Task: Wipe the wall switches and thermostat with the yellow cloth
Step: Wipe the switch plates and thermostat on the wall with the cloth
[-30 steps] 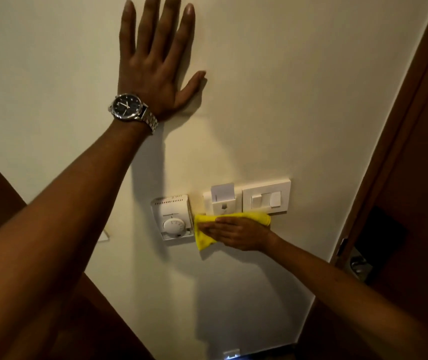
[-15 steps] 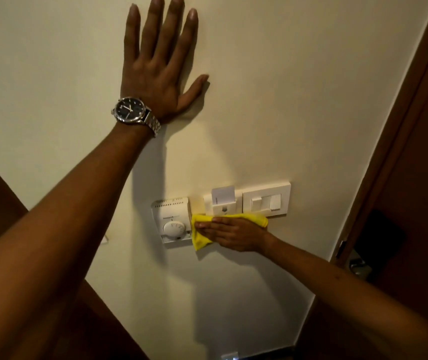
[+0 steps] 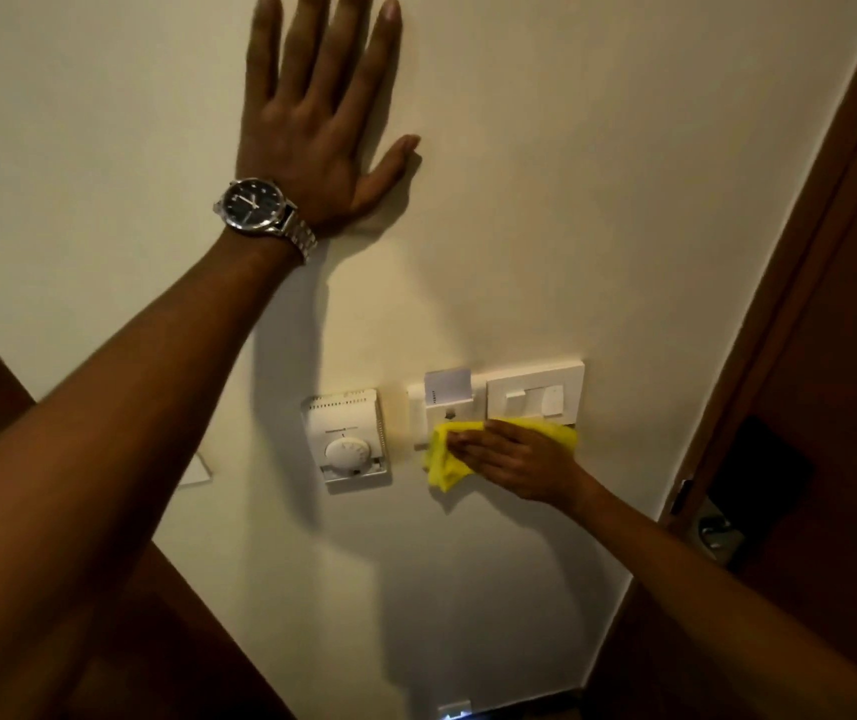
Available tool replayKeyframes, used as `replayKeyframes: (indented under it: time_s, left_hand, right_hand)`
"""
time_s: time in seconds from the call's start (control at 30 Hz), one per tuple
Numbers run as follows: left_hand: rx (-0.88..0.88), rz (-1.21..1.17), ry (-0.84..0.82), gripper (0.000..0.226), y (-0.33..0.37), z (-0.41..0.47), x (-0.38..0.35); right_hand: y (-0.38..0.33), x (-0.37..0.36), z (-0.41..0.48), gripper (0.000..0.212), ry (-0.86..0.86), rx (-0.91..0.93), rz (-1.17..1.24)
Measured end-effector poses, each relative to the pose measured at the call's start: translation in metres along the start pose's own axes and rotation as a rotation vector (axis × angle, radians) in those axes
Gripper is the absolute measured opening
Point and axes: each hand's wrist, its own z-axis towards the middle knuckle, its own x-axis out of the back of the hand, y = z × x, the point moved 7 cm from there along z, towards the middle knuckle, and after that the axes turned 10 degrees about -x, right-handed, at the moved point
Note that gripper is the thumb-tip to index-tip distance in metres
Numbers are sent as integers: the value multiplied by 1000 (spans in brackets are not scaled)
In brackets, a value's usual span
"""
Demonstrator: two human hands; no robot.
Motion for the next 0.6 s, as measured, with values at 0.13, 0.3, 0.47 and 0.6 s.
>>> replayKeyframes:
  time_s: [0.13,0.3,0.47,0.6]
  left_hand:
    - [25,12,19,75,8,4,4]
    - [24,-10,25,72,5,1,7]
    - [36,-31,-29,74,4,2,7]
    - [43,2,-24,74,9,2,9]
  right_hand:
    - [-6,-3,5,53,43,-150,-56]
    - [-40,-10,55,58,85,-122,2]
    - [0,-10,-8,55,63,-70,-101]
    - [7,-13,-24,55,48,-113,-117]
